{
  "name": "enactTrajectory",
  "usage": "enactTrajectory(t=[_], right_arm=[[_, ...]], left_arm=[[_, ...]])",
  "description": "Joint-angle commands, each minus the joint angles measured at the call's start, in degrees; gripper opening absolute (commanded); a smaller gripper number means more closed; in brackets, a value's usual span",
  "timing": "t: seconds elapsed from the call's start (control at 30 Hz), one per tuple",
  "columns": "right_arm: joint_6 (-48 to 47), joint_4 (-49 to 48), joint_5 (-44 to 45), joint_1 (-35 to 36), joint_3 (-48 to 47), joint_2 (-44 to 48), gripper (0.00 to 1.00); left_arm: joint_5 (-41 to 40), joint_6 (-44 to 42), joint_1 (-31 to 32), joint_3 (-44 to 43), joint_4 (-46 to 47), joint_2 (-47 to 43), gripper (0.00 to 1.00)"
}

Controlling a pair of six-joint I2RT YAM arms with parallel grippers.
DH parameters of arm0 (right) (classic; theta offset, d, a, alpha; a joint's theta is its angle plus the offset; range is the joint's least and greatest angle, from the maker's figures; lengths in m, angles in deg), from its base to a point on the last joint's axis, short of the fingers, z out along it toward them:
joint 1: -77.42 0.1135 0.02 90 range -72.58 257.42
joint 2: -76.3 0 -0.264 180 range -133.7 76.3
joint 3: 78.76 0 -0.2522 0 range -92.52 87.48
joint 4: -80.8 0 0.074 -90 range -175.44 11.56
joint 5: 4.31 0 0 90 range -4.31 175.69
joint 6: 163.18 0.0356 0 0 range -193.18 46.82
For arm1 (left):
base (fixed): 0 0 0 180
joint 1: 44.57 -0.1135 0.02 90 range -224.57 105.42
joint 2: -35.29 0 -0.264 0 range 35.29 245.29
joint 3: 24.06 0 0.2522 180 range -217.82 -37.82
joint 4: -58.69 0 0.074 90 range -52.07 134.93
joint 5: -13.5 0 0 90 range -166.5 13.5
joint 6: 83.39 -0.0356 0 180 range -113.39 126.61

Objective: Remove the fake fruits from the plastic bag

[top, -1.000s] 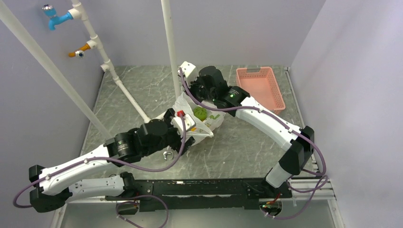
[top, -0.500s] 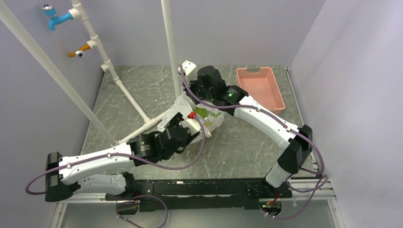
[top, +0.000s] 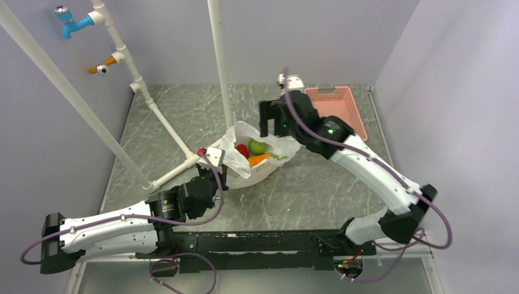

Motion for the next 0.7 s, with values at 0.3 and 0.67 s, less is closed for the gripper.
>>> enactTrajectory(t=[0.3,0.67], right_arm=[[25.86,11.81,10.96,-0.18,7.89,16.09,1.0],[36.72,-1.73,7.12,5.16,23.98,13.93,0.97]], left_arm=[[8.88,13.79,-2.01,14.31,23.68,-12.58,0.0],[8.98,18.15,-2.69,18.45,25.83,-13.64,0.0]])
